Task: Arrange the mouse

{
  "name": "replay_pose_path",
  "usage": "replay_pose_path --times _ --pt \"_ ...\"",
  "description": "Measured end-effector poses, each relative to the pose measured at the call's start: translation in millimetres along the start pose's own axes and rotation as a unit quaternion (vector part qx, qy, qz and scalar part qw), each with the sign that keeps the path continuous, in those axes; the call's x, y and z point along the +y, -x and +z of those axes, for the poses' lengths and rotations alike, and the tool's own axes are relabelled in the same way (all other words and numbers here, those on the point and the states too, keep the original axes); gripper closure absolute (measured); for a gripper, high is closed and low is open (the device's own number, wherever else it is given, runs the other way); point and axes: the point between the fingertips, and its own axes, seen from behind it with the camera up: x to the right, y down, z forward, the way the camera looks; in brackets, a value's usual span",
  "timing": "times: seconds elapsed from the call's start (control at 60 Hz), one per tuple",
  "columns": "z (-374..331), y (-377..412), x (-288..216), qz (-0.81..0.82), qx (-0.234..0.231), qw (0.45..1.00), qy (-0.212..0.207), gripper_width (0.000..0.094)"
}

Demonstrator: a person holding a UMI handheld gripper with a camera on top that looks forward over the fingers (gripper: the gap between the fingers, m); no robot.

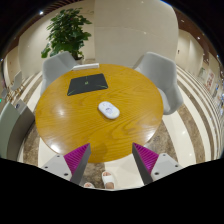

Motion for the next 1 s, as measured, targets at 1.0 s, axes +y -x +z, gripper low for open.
replay_pose_path --times 1.0 --pt "190 -9 -91 -0.041 -0.023 0.998 -0.043 0.0068"
